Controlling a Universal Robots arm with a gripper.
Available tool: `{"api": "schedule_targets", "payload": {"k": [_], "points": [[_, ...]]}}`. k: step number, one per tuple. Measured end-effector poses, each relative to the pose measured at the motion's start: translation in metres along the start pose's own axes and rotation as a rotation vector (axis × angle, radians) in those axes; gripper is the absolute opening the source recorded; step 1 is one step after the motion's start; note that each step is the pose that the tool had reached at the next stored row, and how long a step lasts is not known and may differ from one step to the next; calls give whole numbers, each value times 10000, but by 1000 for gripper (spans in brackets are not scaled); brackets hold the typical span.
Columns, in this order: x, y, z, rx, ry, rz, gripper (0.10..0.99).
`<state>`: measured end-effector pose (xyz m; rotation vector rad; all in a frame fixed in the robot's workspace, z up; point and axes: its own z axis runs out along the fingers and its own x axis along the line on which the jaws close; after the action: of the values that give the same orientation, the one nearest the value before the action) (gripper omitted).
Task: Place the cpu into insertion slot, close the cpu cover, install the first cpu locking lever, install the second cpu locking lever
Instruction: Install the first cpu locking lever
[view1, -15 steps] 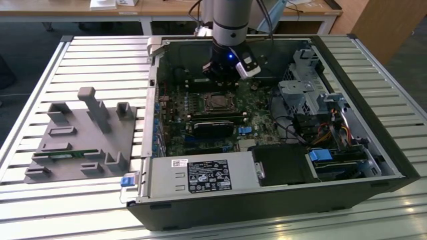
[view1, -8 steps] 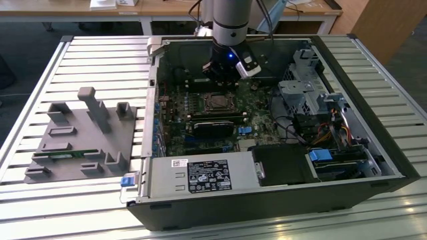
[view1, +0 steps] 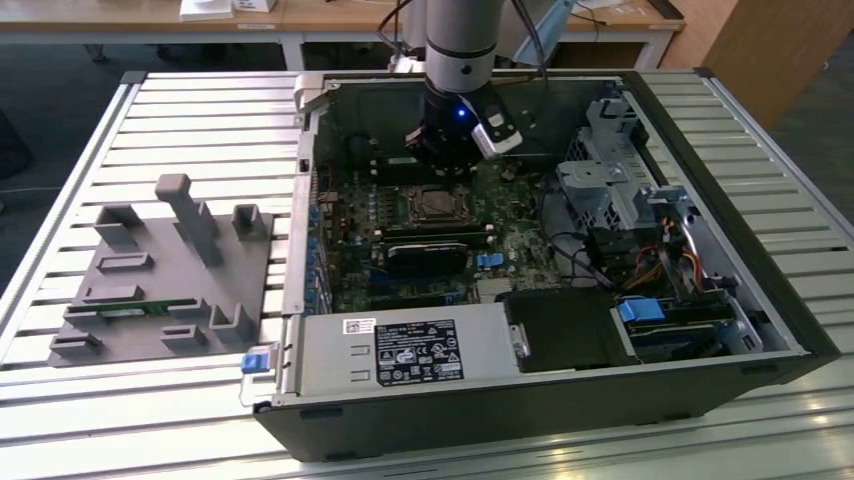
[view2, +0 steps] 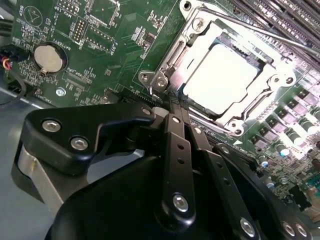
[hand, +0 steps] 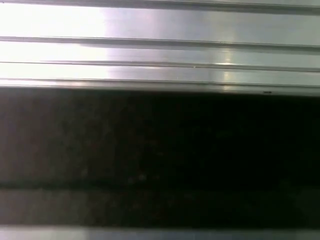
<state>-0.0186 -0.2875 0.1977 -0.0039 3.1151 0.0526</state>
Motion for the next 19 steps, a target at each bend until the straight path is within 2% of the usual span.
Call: {"api": "schedule_targets", "payload": {"k": [5, 10, 12, 19], "points": [[-3, 14, 24, -9, -2, 0, 106], [-3, 23, 25, -195, -3, 5, 106], [-3, 25, 17, -231, -7, 7, 106], [-7, 30, -97, -239, -5, 5, 106]]}}
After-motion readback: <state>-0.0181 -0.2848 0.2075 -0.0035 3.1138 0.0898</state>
